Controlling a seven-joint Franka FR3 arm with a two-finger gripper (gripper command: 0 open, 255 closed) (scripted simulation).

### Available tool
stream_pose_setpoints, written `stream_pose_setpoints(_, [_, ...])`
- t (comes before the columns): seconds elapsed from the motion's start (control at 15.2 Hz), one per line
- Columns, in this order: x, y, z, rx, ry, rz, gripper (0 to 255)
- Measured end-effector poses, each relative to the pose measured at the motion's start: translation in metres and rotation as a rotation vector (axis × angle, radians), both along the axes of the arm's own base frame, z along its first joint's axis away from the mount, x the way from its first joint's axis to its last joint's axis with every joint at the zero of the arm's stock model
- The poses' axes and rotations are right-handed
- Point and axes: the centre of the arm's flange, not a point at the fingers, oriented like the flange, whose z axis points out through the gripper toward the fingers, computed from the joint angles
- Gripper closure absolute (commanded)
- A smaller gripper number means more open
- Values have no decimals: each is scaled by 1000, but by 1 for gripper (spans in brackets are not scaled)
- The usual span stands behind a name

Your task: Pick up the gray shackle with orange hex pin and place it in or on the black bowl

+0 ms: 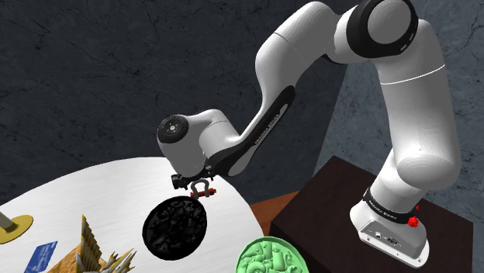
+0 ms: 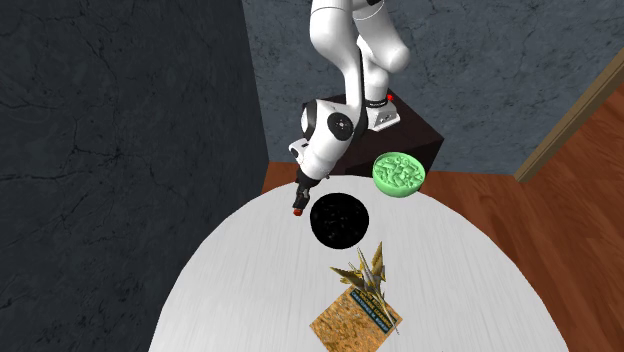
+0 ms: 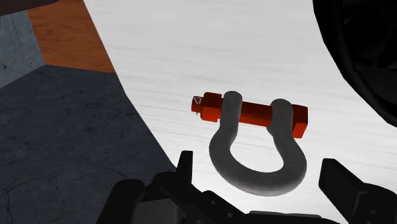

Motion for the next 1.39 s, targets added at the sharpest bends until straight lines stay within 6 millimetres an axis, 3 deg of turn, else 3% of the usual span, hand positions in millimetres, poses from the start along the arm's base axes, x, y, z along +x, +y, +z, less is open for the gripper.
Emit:
stream_pose_setpoints(0.26, [0, 0, 0, 0, 0, 0, 0])
stream_pose_setpoints(0.33, [0, 0, 0, 0, 0, 0, 255])
stream_pose_setpoints(0.99, [0, 0, 0, 0, -1, 0, 255])
stream_pose_setpoints(1.39, [0, 0, 26, 0, 0, 0, 255])
